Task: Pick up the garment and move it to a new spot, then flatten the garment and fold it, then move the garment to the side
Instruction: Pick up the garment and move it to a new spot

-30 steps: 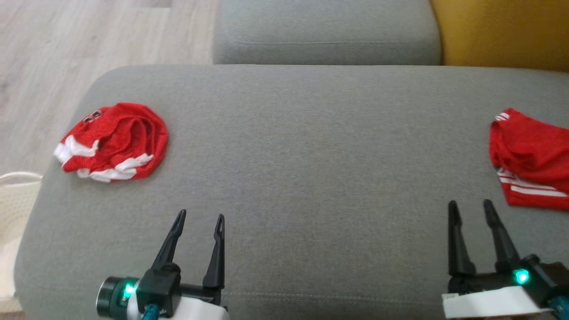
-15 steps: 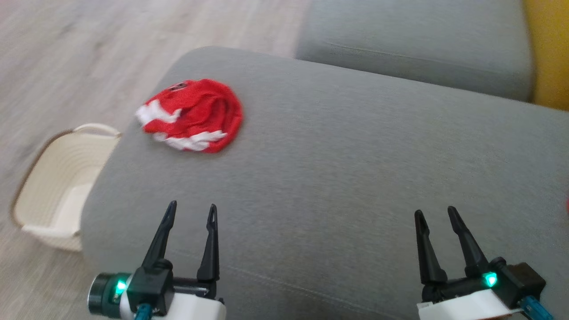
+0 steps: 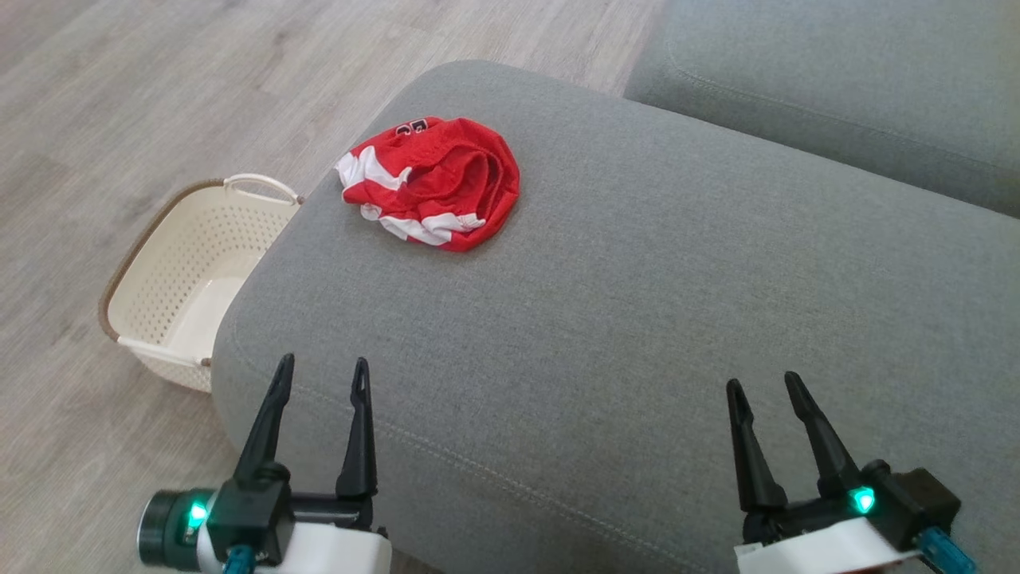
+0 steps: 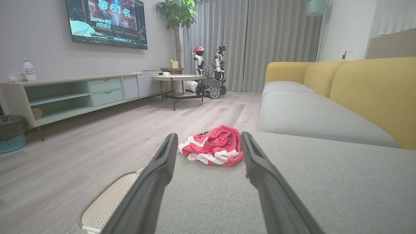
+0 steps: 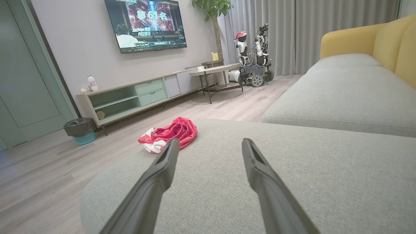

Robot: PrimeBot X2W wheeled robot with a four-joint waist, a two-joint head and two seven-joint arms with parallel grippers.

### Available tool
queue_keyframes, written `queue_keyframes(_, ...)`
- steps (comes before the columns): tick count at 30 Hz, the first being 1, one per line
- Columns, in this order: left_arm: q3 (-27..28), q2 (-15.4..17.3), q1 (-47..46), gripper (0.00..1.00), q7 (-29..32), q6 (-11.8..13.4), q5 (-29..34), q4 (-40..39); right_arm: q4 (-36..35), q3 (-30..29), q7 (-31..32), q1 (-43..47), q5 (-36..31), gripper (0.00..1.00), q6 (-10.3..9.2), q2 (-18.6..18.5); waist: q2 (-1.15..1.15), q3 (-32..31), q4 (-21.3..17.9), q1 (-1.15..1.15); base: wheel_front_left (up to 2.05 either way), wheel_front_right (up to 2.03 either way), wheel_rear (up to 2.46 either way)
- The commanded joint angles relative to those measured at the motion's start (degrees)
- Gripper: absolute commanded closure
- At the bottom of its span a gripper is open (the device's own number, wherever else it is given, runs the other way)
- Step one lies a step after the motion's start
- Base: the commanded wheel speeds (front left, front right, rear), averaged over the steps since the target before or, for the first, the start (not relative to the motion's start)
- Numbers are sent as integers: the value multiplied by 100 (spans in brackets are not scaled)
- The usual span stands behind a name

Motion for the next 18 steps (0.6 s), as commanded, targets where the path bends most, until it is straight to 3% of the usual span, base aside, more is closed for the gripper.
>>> queue_keyframes(1,218,-7,-180,0,-29,38,12,-230,-154,150,-47,-311,48,0,36,-15,0,20,12,0,0,0,0)
queue_keyframes(11,200,15,-310,0,-29,-12,12,-225,-147,67,-47,-281,41,0,36,-15,0,103,68,0,0,0,0)
queue_keyframes(18,340,48,-1171,0,-29,-481,-284,212,-273,12,-47,-322,-81,0,36,-139,0,612,-37,0,0,0,0)
